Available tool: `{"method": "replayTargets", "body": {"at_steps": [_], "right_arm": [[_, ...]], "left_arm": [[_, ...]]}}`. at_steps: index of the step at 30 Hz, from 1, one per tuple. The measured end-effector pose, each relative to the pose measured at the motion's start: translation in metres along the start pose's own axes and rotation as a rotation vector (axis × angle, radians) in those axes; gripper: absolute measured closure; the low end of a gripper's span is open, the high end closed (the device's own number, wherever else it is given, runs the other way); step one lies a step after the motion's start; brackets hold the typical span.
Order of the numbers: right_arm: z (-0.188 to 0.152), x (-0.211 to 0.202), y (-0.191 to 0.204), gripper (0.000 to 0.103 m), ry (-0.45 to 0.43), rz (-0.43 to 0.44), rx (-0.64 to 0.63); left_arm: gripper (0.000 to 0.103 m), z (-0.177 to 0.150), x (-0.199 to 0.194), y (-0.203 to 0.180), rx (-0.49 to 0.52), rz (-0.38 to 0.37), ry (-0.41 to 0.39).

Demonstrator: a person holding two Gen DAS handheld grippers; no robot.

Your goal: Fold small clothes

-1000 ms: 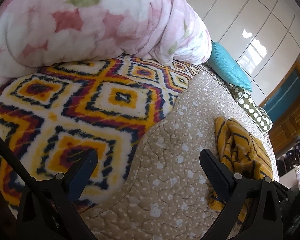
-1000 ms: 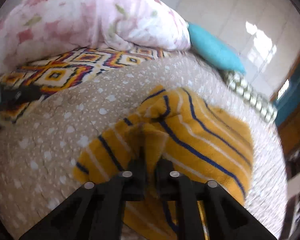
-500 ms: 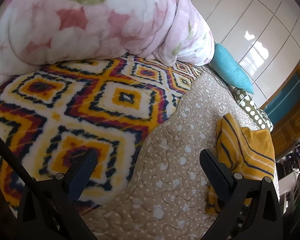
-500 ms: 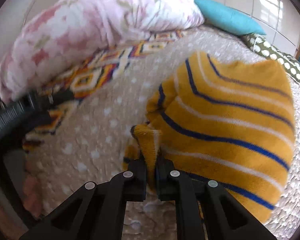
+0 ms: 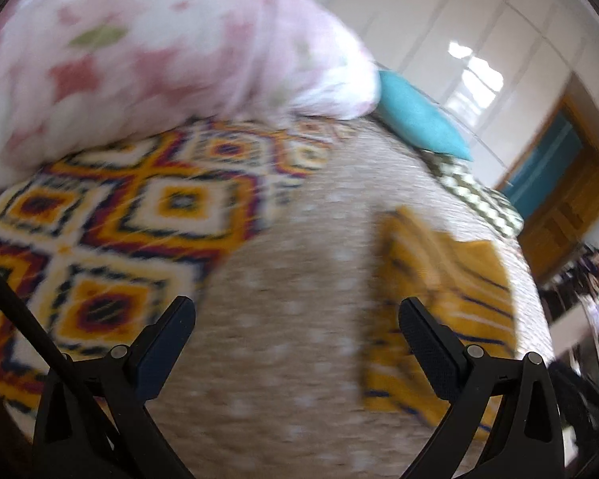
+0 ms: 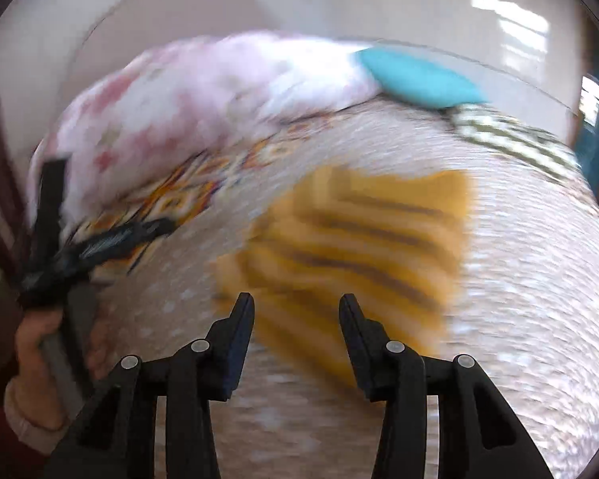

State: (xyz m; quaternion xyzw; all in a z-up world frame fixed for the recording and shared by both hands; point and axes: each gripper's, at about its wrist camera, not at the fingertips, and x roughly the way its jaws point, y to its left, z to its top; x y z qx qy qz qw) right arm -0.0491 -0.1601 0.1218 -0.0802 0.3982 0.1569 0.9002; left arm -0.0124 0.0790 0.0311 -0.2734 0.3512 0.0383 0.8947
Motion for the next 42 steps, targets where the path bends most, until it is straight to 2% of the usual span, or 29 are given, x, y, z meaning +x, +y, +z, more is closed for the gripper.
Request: {"method": "replayTargets", "body": {"at_steps": [2,4,6,8,11,13,16,18,19,20,22,25,27,29,30,31,33,34,35,38,40,42], "right_arm": [[0.01,0.011,-0.03,0.077,0.009,-0.062,0.05],[0.02,0.027,-0.052,0.081,0.026,-0.069,0.109],[0.029,0.05,-0.07,0.081,0.048,-0.038,0.185],[0.034,0.08,-0.083,0.081,0.079,-0.001,0.256],[0.033,0.112,-0.092,0.078,0.115,0.005,0.328],[0.03,0.124,-0.093,0.078,0.103,0.011,0.345],[0.033,0.114,-0.091,0.076,0.103,0.024,0.33],[0.031,0.094,-0.1,0.063,0.058,0.068,0.363],[0.028,0.085,-0.106,0.04,0.025,0.071,0.392],[0.024,0.076,-0.113,0.021,-0.003,0.061,0.419],[0.009,0.073,-0.127,0.014,-0.001,0.056,0.458],[-0.008,0.094,-0.141,0.016,0.084,0.154,0.532],[-0.02,0.109,-0.15,0.017,0.063,0.311,0.647],[-0.024,0.131,-0.153,0.021,0.047,0.416,0.742],[-0.022,0.136,-0.15,0.022,0.038,0.417,0.749],[-0.019,0.14,-0.146,0.033,0.033,0.409,0.753],[-0.013,0.148,-0.143,0.043,0.065,0.408,0.79],[-0.009,0.146,-0.145,0.054,0.068,0.424,0.795],[-0.004,0.139,-0.147,0.059,0.061,0.429,0.782],[0.008,0.104,-0.15,0.061,0.009,0.368,0.693],[0.012,0.084,-0.164,0.061,-0.023,0.314,0.674],[0.009,0.071,-0.189,0.061,-0.038,0.253,0.691]], "left_arm": [[0.002,0.007,0.007,-0.027,0.045,-0.047,0.031],[0.002,0.011,0.02,-0.052,0.087,-0.066,0.049],[0.002,0.014,0.041,-0.07,0.134,-0.083,0.072],[0.002,0.017,0.072,-0.079,0.163,-0.076,0.138],[0.002,0.012,0.117,-0.066,0.163,0.028,0.227],[0.0,0.009,0.124,-0.06,0.162,0.002,0.218],[0.0,0.009,0.115,-0.069,0.224,0.024,0.189],[0.0,0.007,0.111,-0.068,0.227,0.013,0.187],[0.0,0.008,0.109,-0.065,0.204,-0.005,0.201],[0.0,0.01,0.108,-0.06,0.17,-0.034,0.221],[0.0,0.012,0.101,-0.047,0.101,-0.09,0.244],[0.0,0.011,0.089,-0.034,0.072,-0.104,0.236],[0.0,0.007,0.089,-0.032,0.091,-0.105,0.241],[0.0,0.002,0.091,-0.034,0.107,-0.119,0.248],[0.0,0.0,0.092,-0.036,0.117,-0.119,0.247],[0.0,-0.001,0.093,-0.039,0.129,-0.111,0.244],[0.0,-0.005,0.094,-0.048,0.138,-0.117,0.251],[0.0,-0.008,0.096,-0.056,0.142,-0.146,0.261],[0.001,-0.011,0.097,-0.063,0.144,-0.179,0.276],[0.005,-0.025,0.096,-0.092,0.175,-0.269,0.302],[0.005,-0.036,0.092,-0.113,0.231,-0.306,0.304],[0.005,-0.04,0.086,-0.123,0.286,-0.28,0.275]]}}
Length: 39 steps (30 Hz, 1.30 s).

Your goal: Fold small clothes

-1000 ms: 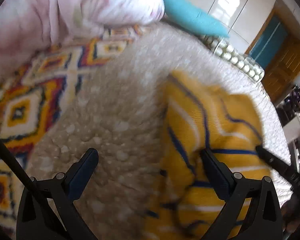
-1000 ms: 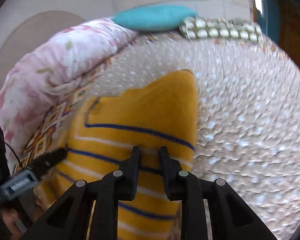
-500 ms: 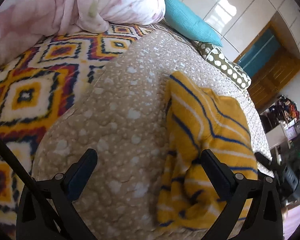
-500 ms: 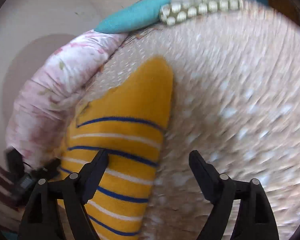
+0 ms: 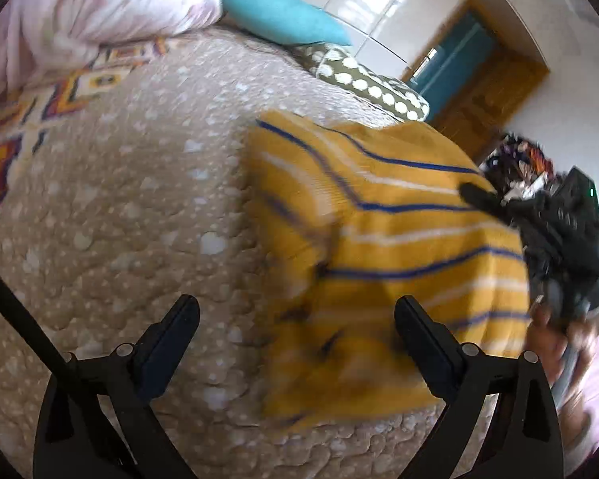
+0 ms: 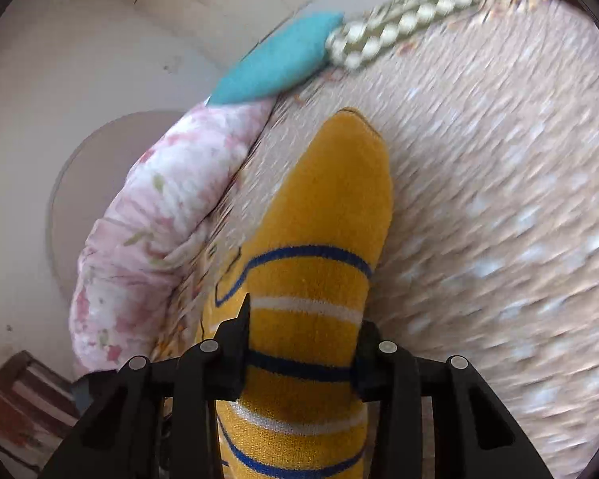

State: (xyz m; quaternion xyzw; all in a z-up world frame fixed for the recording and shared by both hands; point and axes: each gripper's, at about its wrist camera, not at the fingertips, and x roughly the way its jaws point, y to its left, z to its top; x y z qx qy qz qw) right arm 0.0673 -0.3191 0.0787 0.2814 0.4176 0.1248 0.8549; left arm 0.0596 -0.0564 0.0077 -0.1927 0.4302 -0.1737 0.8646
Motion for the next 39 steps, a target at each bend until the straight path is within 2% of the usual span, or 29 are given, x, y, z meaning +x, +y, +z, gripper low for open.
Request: {"method": "replayTargets", "body": {"at_steps": [3,5,6,9,10,12,14,17,19,21,23,25,27,30,32,34,36,38,39], "right_arm": [[0.009,-0.013,-0.041,0.057,-0.015,-0.126,0.063],[0.009,-0.004,-0.067,0.039,0.063,-0.219,0.092],[0.008,-0.008,-0.073,0.035,0.054,-0.246,0.105],[0.01,-0.043,-0.052,0.034,-0.061,-0.335,0.05],[0.01,-0.056,-0.035,0.034,-0.109,-0.384,-0.014],[0.008,-0.07,-0.001,0.038,-0.151,-0.435,-0.136],[0.004,-0.066,0.029,0.079,-0.117,-0.364,-0.192],[-0.018,-0.032,0.055,0.083,0.012,-0.212,-0.208],[-0.04,-0.003,0.055,0.083,0.103,-0.165,-0.184],[-0.073,0.033,0.055,0.083,0.237,-0.071,-0.107],[-0.108,0.052,0.065,0.083,0.332,-0.038,-0.109],[-0.125,0.043,0.077,0.083,0.314,-0.059,-0.169],[-0.117,0.024,0.087,0.083,0.279,0.007,-0.175],[-0.081,0.001,0.1,0.083,0.141,-0.014,-0.203],[-0.048,0.009,0.094,0.083,0.076,-0.064,-0.168],[-0.023,0.028,0.08,0.083,0.046,-0.103,-0.109],[-0.006,0.057,0.058,0.084,0.054,-0.1,0.017],[-0.009,0.097,0.038,0.084,0.163,0.001,0.149],[-0.013,0.108,0.033,0.084,0.21,0.029,0.175]], "left_arm": [[0.005,0.0,-0.009,0.002,0.013,0.047,-0.034],[0.005,-0.001,-0.013,0.012,-0.011,0.086,-0.039],[0.005,-0.002,-0.016,0.018,-0.025,0.096,-0.038],[0.005,-0.003,-0.023,0.041,-0.084,0.109,-0.023],[0.005,-0.002,-0.023,0.046,-0.097,0.118,-0.023],[0.005,-0.001,-0.029,0.054,-0.105,0.157,-0.038],[0.005,0.0,-0.035,0.058,-0.1,0.21,-0.062],[0.005,0.001,-0.039,0.062,-0.093,0.264,-0.085],[0.005,0.001,-0.033,0.065,-0.094,0.268,-0.066],[0.005,-0.002,-0.029,0.07,-0.103,0.267,-0.049],[0.005,-0.002,-0.029,0.073,-0.106,0.257,-0.052],[0.005,-0.003,-0.032,0.072,-0.097,0.259,-0.061],[0.005,-0.004,-0.034,0.072,-0.095,0.266,-0.066],[0.005,-0.004,-0.034,0.073,-0.097,0.266,-0.059],[0.005,-0.003,-0.032,0.073,-0.097,0.272,-0.054],[0.005,-0.004,-0.03,0.072,-0.094,0.278,-0.052],[0.005,-0.005,-0.029,0.072,-0.09,0.28,-0.051],[0.005,-0.005,-0.027,0.073,-0.09,0.279,-0.049],[0.005,-0.004,-0.026,0.073,-0.09,0.278,-0.049]]}}
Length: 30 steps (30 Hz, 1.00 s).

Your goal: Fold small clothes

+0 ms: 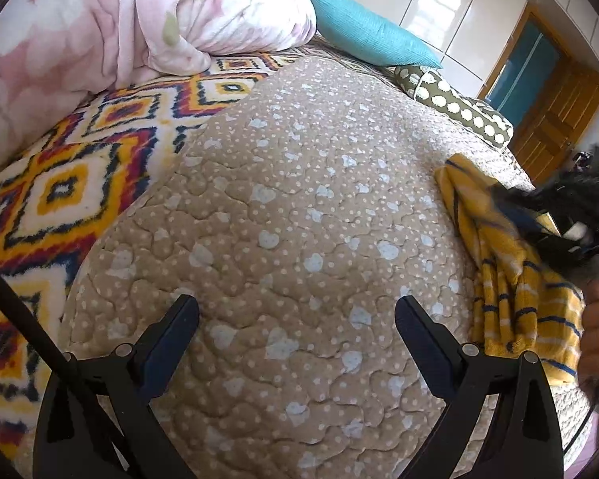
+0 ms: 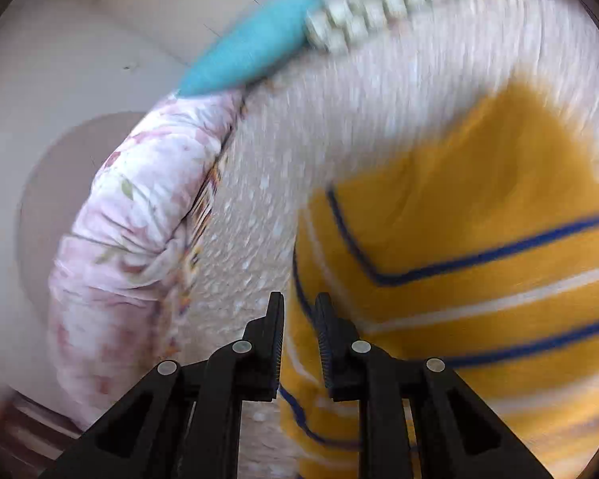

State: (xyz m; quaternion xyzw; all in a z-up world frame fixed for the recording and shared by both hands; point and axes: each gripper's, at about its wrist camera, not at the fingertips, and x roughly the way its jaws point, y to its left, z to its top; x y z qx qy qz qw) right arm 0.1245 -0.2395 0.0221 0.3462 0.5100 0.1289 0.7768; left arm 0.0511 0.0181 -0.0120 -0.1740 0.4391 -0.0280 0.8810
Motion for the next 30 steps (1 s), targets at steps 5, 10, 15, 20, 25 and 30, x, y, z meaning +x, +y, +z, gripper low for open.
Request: {"method": "replayTargets", "body": {"at_steps": [5,10,15,20,25,30], "right_arm": [[-0.031,0.0,0.018,0.084,0.048,0.077,-0.091],[-0.07,-0.034,0.003,0.081,0.046,0.077,-0.124],[-0.131,-0.046,-0.024,0.081,0.157,0.032,-0.186],[-0.132,-0.104,-0.03,0.081,0.024,-0.033,-0.275],[-0.051,-0.16,-0.04,0.079,-0.223,-0.024,-0.196],[0.02,-0.131,-0.054,0.078,-0.221,0.045,-0.066]], "left_arm": [[0.005,0.001,0.002,0.0,0.002,0.001,0.004],[0.005,0.0,0.003,-0.001,0.008,0.01,0.008],[0.005,0.0,0.004,-0.002,0.008,0.01,0.007],[0.001,-0.001,0.008,-0.007,0.036,0.029,0.018],[0.0,-0.003,0.017,-0.016,0.081,0.08,0.035],[0.0,-0.002,0.024,-0.019,0.102,0.107,0.053]]}}
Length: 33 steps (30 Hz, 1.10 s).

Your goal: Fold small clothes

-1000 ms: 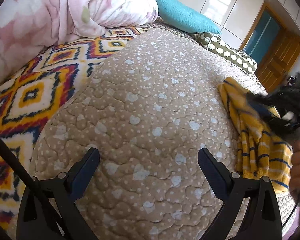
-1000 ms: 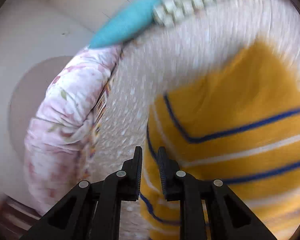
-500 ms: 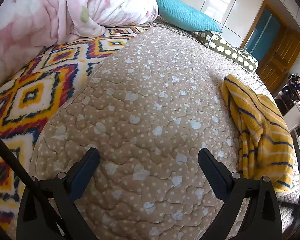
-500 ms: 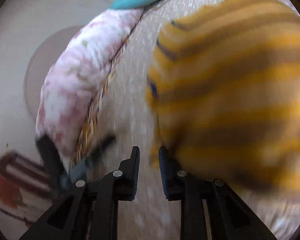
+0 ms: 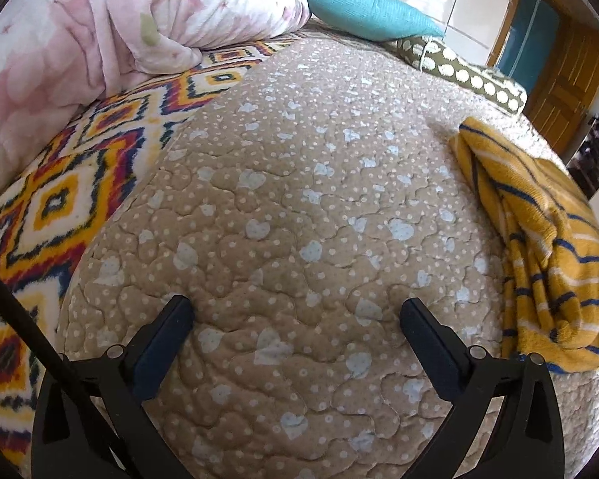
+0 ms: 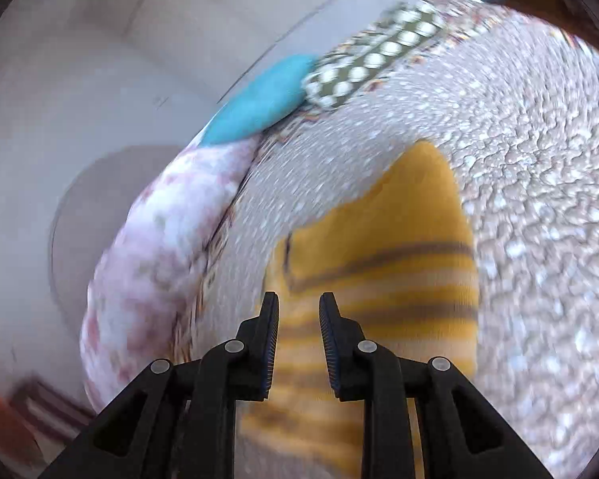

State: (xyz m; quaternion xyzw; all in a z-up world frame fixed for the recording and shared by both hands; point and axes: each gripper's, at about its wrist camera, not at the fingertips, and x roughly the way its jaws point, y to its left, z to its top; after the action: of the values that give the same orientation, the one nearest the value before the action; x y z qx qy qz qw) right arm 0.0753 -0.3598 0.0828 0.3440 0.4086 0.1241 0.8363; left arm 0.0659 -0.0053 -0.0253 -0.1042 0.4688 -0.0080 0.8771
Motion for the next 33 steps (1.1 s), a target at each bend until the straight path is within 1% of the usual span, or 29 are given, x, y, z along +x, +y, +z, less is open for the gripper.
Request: {"method": "replayTargets", "body": {"at_steps": [1,2,3,5,6,7,9,10,11,12,13,15,16,18,19,20,21,22,24,25,26,27,28,29,30,31,32,33], "right_arm": [[-0.001,0.013,-0.011,0.078,0.044,0.005,0.037],[-0.009,0.019,-0.022,0.081,0.068,-0.012,0.065],[-0.015,0.018,-0.029,0.081,0.066,0.002,0.066],[-0.04,-0.001,-0.043,0.081,0.057,0.092,0.057],[-0.049,-0.008,-0.047,0.081,0.069,0.113,0.056],[-0.063,-0.017,-0.052,0.081,0.102,0.127,0.05],[-0.094,-0.025,-0.062,0.081,0.196,0.079,0.013],[-0.107,-0.03,-0.065,0.084,0.209,0.078,-0.006],[-0.124,-0.045,-0.069,0.084,0.202,0.104,-0.013],[-0.131,-0.053,-0.072,0.084,0.217,0.097,-0.002],[-0.14,-0.061,-0.074,0.082,0.229,0.069,-0.004],[-0.16,-0.086,-0.074,0.082,0.183,0.027,-0.051],[-0.168,-0.099,-0.073,0.081,0.166,0.009,-0.062],[-0.18,-0.124,-0.074,0.075,0.129,-0.015,-0.071],[-0.185,-0.137,-0.073,0.067,0.109,-0.033,-0.079],[-0.186,-0.149,-0.072,0.061,0.087,-0.063,-0.094],[-0.189,-0.161,-0.071,0.06,0.059,-0.102,-0.111],[-0.189,-0.172,-0.07,0.06,0.036,-0.131,-0.12],[-0.19,-0.196,-0.067,0.06,-0.02,-0.186,-0.139],[-0.191,-0.204,-0.064,0.06,-0.043,-0.205,-0.153],[-0.193,-0.215,-0.057,0.06,-0.075,-0.239,-0.182],[-0.193,-0.22,-0.05,0.06,-0.094,-0.268,-0.203],[-0.193,-0.228,-0.044,0.06,-0.119,-0.297,-0.226],[-0.194,-0.237,-0.038,0.059,-0.144,-0.318,-0.25],[-0.194,-0.245,-0.03,0.058,-0.168,-0.338,-0.276],[-0.195,-0.252,-0.022,0.052,-0.189,-0.361,-0.298],[-0.195,-0.258,-0.012,0.044,-0.209,-0.394,-0.327],[-0.195,-0.26,-0.006,0.041,-0.218,-0.419,-0.346]], "left_arm": [[0.0,0.0,0.001,-0.002,0.008,0.012,0.005],[0.0,0.001,0.003,-0.004,0.015,0.023,0.01],[0.0,0.002,0.004,-0.005,0.023,0.035,0.017],[0.0,0.003,0.006,-0.009,0.043,0.063,0.03],[0.0,0.004,0.007,-0.011,0.048,0.071,0.034],[0.0,0.005,0.007,-0.011,0.05,0.075,0.037],[0.0,0.005,0.007,-0.011,0.05,0.077,0.041],[0.0,0.005,0.007,-0.012,0.053,0.082,0.04],[0.0,0.004,0.007,-0.013,0.058,0.089,0.037],[0.0,0.003,0.005,-0.014,0.061,0.094,0.032],[0.0,0.002,0.003,-0.014,0.059,0.093,0.029],[0.0,-0.001,-0.005,-0.014,0.053,0.107,0.024],[0.0,-0.004,-0.013,-0.016,0.052,0.137,0.014],[0.001,-0.014,-0.036,-0.021,0.062,0.19,-0.04],[0.001,-0.021,-0.056,-0.028,0.08,0.212,-0.098],[0.001,-0.027,-0.071,-0.033,0.092,0.234,-0.14],[0.001,-0.035,-0.094,-0.043,0.105,0.258,-0.205],[0.001,-0.041,-0.113,-0.05,0.11,0.267,-0.256],[0.001,-0.052,-0.153,-0.063,0.103,0.268,-0.362],[0.0,-0.059,-0.181,-0.072,0.09,0.266,-0.43],[0.0,-0.062,-0.201,-0.078,0.079,0.268,-0.47],[0.0,-0.066,-0.22,-0.083,0.063,0.258,-0.504],[0.0,-0.069,-0.246,-0.089,0.039,0.216,-0.54],[0.0,-0.071,-0.263,-0.093,0.03,0.169,-0.555],[0.0,-0.07,-0.277,-0.097,0.022,0.112,-0.551],[0.0,-0.071,-0.293,-0.102,0.017,0.059,-0.527],[0.0,-0.073,-0.302,-0.106,0.02,0.042,-0.513],[0.0,-0.075,-0.307,-0.112,0.032,0.038,-0.506]]}}
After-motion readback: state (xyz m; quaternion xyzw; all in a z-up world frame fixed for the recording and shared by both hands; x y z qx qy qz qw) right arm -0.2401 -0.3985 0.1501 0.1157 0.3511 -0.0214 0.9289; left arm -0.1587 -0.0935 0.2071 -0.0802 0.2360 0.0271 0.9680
